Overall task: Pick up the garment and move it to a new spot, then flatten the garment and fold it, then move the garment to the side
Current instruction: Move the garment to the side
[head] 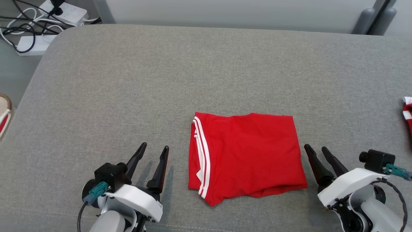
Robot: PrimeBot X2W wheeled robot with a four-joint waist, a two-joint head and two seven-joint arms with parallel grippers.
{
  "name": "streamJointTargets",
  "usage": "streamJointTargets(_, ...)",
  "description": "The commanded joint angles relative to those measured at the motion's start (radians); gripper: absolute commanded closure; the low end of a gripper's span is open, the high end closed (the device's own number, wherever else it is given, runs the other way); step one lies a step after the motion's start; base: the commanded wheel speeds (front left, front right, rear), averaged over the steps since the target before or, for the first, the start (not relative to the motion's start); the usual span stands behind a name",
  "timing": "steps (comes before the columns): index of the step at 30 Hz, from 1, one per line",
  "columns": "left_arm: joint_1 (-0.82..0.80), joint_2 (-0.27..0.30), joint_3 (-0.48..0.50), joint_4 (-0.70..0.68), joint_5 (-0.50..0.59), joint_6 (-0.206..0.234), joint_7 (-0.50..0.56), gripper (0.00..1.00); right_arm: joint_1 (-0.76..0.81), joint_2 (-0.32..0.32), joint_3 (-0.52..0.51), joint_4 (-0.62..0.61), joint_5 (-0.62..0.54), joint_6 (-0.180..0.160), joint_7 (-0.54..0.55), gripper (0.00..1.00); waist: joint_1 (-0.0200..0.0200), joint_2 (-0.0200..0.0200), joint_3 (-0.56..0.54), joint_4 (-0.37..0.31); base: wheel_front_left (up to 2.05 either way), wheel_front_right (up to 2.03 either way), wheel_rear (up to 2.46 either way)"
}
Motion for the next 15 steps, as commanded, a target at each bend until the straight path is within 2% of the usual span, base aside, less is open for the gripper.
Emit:
streamJointTargets(1,-0.028,0.019,0.027,-0.023,0.006,-0.007,-0.006,0.0,-0.018,-0.003,0.021,0.001,0.003,0.004,-0.016,0.0,-0.0001,0.0,0.004,0.021,0.0,0.0,0.0)
streamJointTargets(13,-0.027,0.005,0.03,-0.025,-0.001,-0.007,-0.006,0.0,-0.076,0.016,0.1,0.111,0.035,0.004,0.019,0.0,-0.0001,0.0,0.018,0.106,0.0,0.0,0.0)
streamJointTargets(15,-0.026,0.003,0.031,-0.027,-0.002,-0.007,-0.006,0.0,-0.081,0.017,0.108,0.121,0.045,0.004,0.022,0.2,-0.0001,0.0,0.018,0.112,0.0,0.0,0.0)
